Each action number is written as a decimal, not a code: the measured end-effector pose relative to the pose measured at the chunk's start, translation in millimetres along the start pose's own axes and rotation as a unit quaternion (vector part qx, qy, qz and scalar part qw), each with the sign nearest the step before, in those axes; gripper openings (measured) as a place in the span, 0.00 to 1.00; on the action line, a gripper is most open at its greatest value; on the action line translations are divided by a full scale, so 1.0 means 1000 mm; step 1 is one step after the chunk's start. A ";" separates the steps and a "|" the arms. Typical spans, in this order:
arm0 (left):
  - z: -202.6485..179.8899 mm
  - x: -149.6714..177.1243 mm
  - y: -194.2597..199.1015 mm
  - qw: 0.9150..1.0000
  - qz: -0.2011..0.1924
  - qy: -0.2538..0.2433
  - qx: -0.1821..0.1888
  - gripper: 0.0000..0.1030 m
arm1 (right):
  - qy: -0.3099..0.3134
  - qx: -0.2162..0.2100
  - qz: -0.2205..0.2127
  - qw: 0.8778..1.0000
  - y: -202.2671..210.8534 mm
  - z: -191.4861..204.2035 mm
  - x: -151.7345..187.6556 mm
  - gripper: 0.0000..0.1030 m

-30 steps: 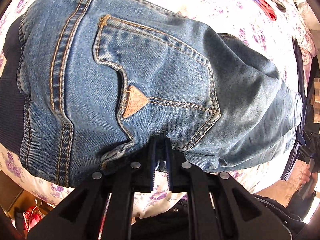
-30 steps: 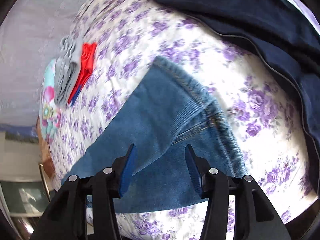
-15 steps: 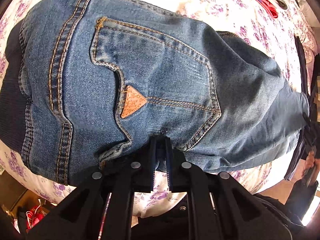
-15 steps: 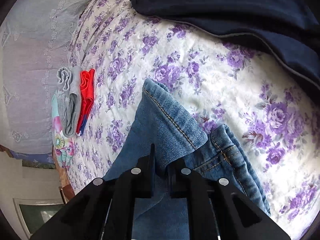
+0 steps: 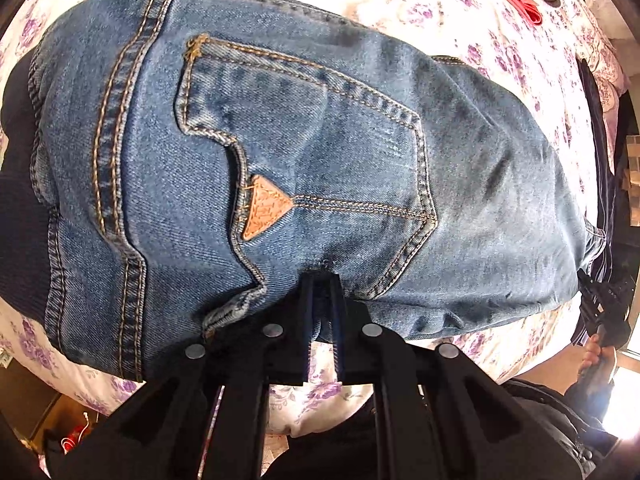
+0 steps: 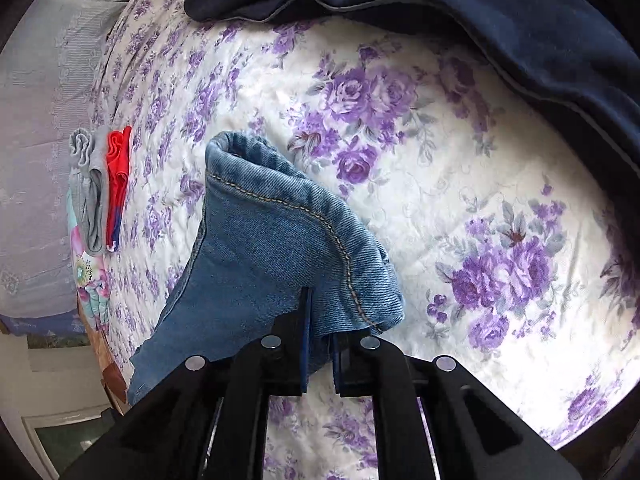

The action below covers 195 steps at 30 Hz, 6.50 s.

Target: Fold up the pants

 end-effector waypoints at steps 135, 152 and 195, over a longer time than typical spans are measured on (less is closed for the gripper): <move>-0.307 -0.096 -0.041 0.957 -0.035 -0.261 0.124 0.07 | 0.047 -0.075 -0.008 0.996 0.007 0.005 0.015 0.16; -0.305 -0.091 -0.065 0.958 -0.032 -0.267 0.099 0.01 | 0.127 -0.039 -0.029 0.991 0.019 0.038 0.028 0.16; 0.031 -0.033 0.028 0.990 -0.142 0.018 -0.015 0.02 | 0.590 0.008 0.136 0.796 -0.074 0.202 0.292 0.10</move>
Point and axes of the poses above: each gripper's, at about its wrist camera, not at the fingertips, and y roughly against the way its jaws point, z to its left, x to its underside, the point moved 9 cm from there along -y, roughly the way its jaws point, and after that the axes turned 15 degrees about -y, right-handed, at the moved point
